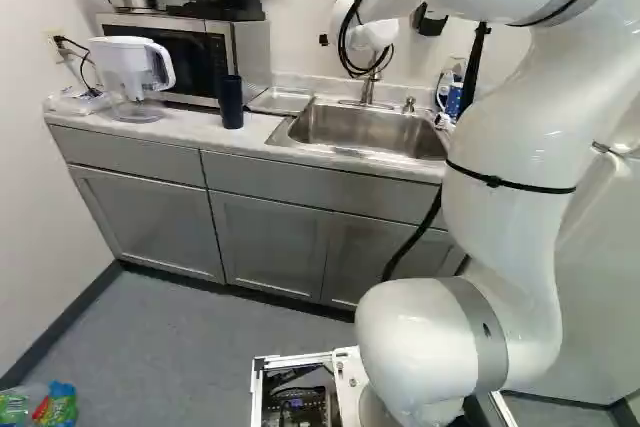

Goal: Rinse the cup and place it in the tray

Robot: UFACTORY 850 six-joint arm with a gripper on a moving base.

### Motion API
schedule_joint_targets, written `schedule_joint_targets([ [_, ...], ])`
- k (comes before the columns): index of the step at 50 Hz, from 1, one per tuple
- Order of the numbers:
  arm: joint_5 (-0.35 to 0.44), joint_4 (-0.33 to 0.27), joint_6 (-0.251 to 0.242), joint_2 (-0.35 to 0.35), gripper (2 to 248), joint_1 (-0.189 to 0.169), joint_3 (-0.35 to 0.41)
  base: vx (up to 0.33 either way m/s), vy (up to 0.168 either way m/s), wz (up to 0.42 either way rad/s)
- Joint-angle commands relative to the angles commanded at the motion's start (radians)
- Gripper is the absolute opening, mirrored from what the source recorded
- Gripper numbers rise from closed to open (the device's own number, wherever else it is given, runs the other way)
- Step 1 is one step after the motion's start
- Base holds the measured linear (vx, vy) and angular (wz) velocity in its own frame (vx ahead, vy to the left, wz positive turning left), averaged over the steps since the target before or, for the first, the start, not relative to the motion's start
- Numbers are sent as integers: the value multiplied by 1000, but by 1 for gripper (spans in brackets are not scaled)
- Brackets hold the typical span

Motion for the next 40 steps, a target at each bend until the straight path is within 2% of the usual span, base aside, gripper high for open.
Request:
schedule_joint_targets([
  [16,-75,0,0,-52,247,-22,-59,0,0,0],
  [40,-159,0,0,-122,247,-37,-141,0,0,0],
])
